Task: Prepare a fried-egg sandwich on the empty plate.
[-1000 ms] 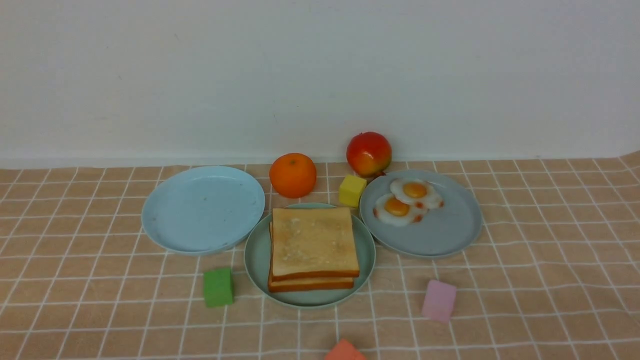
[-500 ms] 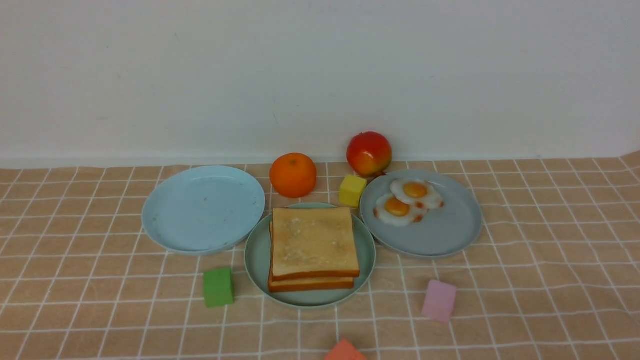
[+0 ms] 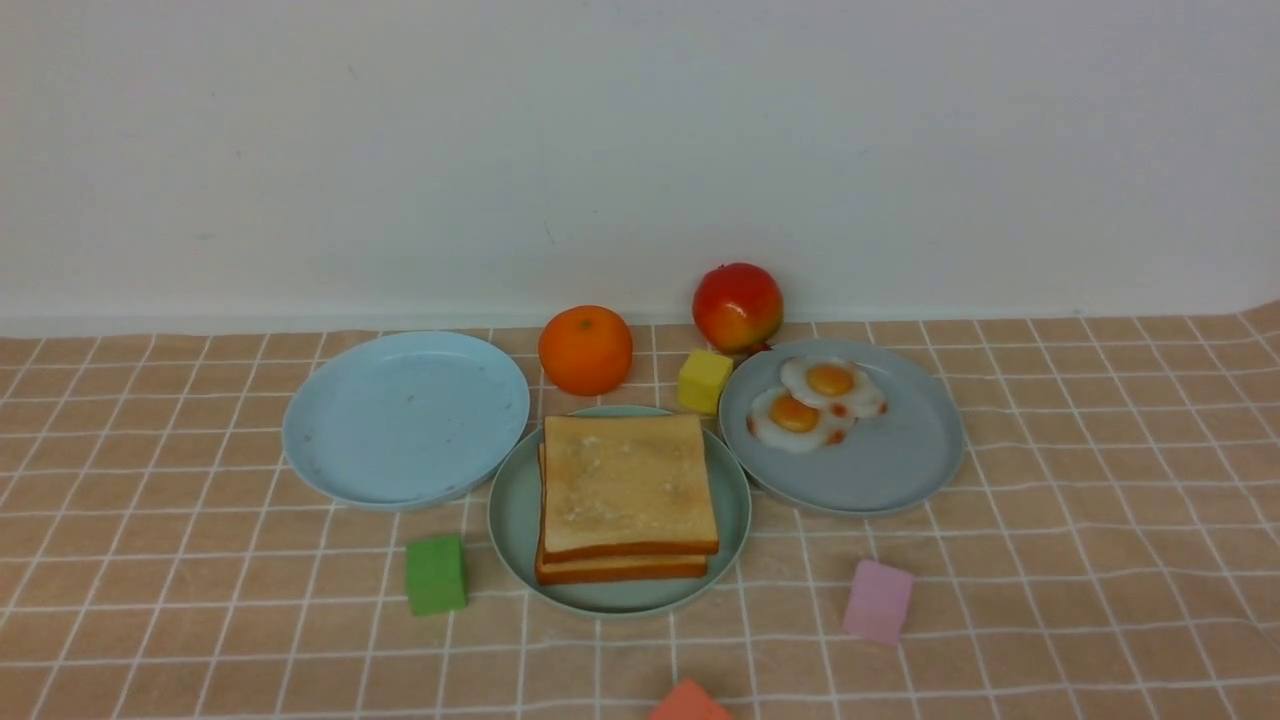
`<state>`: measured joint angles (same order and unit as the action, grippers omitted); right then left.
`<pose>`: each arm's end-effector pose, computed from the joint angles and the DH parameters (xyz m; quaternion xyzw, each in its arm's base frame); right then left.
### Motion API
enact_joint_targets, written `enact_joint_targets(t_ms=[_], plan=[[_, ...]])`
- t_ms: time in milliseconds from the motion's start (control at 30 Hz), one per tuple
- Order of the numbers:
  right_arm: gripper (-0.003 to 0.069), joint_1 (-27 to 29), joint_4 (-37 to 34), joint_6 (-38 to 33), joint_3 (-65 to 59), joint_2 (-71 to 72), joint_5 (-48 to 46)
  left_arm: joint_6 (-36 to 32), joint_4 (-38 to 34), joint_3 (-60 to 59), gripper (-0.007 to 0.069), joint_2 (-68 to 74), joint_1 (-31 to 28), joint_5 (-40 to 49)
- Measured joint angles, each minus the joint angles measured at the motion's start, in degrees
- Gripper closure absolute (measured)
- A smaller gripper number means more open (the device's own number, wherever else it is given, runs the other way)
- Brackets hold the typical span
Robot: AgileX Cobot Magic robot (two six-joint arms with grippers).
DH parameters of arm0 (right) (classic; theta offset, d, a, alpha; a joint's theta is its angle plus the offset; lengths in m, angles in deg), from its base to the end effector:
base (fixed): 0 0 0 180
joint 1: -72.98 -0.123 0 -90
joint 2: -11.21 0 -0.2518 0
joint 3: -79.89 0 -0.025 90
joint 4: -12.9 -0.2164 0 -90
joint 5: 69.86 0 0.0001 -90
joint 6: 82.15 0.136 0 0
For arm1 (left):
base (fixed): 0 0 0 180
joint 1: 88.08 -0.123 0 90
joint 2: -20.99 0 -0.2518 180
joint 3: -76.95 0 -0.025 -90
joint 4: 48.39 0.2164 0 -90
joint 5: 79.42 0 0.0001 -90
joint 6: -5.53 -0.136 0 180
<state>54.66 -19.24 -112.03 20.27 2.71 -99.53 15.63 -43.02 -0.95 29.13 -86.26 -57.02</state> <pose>0.0584 0.0571 0.2551 -0.2125 0.6982 0.1964 0.6549 0.0940 0.0019 0.1557 -0.0339 0.8100 -0.0211 0.5850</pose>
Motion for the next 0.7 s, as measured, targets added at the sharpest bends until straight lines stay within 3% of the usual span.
enact_joint_targets(t_ms=[533,700], plan=[[0.0430,0.18,0.10,0.00,-0.02,0.00,0.00,-0.09,-0.14,0.00,0.0603,0.00,0.00,0.00],[0.0426,4.88,3.83,-0.18,-0.02,0.11,0.00,-0.09,-0.14,0.00,0.0596,0.00,0.00,-0.02]])
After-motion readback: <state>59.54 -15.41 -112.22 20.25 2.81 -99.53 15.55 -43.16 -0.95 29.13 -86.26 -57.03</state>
